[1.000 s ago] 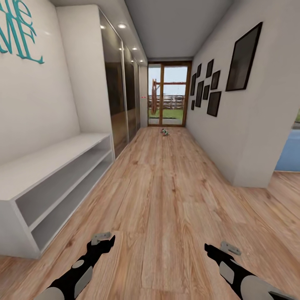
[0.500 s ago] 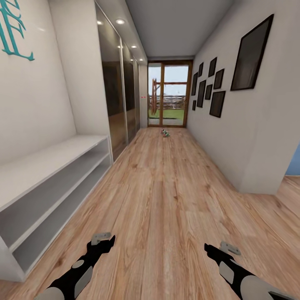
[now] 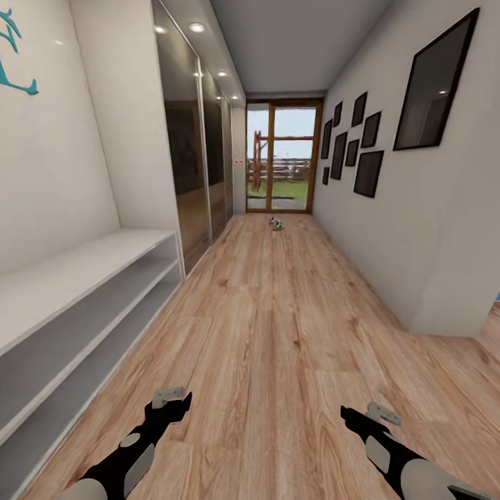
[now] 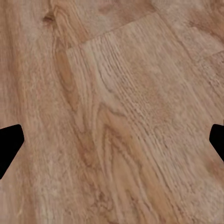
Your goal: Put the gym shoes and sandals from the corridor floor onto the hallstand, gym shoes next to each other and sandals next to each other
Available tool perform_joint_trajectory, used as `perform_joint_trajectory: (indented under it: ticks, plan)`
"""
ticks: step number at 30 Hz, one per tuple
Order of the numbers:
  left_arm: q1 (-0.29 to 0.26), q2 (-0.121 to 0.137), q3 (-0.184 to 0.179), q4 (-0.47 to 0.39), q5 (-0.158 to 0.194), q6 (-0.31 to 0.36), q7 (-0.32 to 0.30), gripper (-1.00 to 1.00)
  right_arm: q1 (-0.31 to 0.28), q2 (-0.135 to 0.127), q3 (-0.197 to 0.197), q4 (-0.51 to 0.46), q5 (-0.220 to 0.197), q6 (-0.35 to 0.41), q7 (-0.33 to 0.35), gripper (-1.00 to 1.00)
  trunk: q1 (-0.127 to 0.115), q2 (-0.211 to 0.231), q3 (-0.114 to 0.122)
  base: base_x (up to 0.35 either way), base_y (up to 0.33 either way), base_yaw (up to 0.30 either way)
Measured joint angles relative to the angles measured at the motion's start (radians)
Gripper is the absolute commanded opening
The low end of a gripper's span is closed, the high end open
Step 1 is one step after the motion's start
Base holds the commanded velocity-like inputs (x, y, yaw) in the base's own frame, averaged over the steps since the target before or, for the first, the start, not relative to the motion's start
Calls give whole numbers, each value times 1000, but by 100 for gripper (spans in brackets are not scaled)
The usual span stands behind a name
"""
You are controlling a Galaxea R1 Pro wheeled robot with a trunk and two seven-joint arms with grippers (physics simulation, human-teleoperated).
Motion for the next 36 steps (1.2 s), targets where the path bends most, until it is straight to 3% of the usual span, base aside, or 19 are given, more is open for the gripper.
perform_joint_trajectory:
  ticks: [36]
  plan:
    - [0,0,0,0,-1,0,0,100,0,0,0,0,-1,0,1,100,0,0,0,347,0,0]
